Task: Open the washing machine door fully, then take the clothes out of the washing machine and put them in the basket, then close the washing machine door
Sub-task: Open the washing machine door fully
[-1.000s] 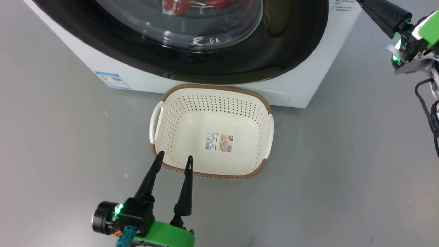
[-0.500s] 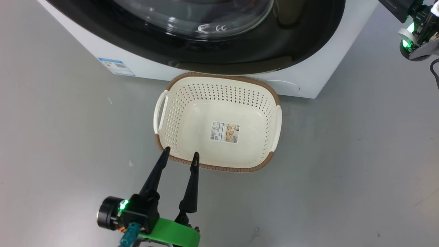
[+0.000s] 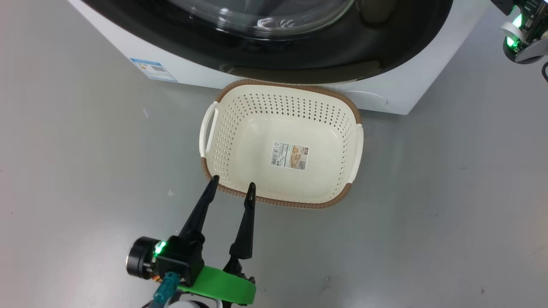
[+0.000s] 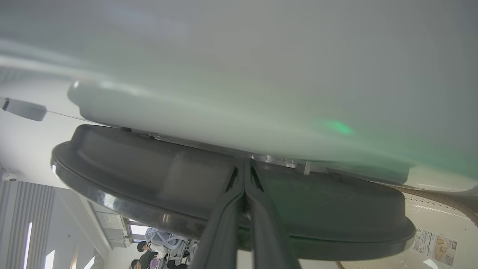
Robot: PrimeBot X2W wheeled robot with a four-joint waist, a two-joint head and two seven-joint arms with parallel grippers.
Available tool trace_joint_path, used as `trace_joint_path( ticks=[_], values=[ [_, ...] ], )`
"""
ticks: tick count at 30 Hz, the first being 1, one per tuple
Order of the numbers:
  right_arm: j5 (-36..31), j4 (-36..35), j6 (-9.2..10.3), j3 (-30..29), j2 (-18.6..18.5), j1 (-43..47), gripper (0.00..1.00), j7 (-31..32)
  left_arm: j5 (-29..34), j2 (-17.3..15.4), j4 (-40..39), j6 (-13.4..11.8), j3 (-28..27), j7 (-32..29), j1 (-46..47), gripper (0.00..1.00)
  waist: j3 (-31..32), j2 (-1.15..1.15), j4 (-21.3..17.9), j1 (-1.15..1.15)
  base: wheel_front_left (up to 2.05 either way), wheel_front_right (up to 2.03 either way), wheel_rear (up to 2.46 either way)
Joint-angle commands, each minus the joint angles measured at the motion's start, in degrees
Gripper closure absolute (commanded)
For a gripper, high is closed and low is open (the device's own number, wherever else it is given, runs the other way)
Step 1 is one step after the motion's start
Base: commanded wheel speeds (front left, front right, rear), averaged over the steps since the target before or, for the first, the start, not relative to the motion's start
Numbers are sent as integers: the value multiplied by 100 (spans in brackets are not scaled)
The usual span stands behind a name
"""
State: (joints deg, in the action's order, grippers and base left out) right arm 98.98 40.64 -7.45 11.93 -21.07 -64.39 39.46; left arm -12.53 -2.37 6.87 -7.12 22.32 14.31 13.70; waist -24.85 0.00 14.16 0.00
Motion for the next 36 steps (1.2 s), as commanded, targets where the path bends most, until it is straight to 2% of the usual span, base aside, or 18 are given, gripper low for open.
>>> trace_joint_path(
  ticks=[1,13,36],
  values=[
    [-65,-127,-3,-14,65,-129,100,54,-63,-51,-154,-66,-139,69,76,0,-35,0,22,0,0,0,0],
    [-269,-407,-3,42,191,157,100,285,-60,-51,-122,-75,-148,69,94,0,71,0,22,0,0,0,0],
    [-533,-1813,-3,161,668,1955,100,487,-16,-51,-42,80,-180,69,-392,0,990,0,77,0,0,0,0]
  ],
)
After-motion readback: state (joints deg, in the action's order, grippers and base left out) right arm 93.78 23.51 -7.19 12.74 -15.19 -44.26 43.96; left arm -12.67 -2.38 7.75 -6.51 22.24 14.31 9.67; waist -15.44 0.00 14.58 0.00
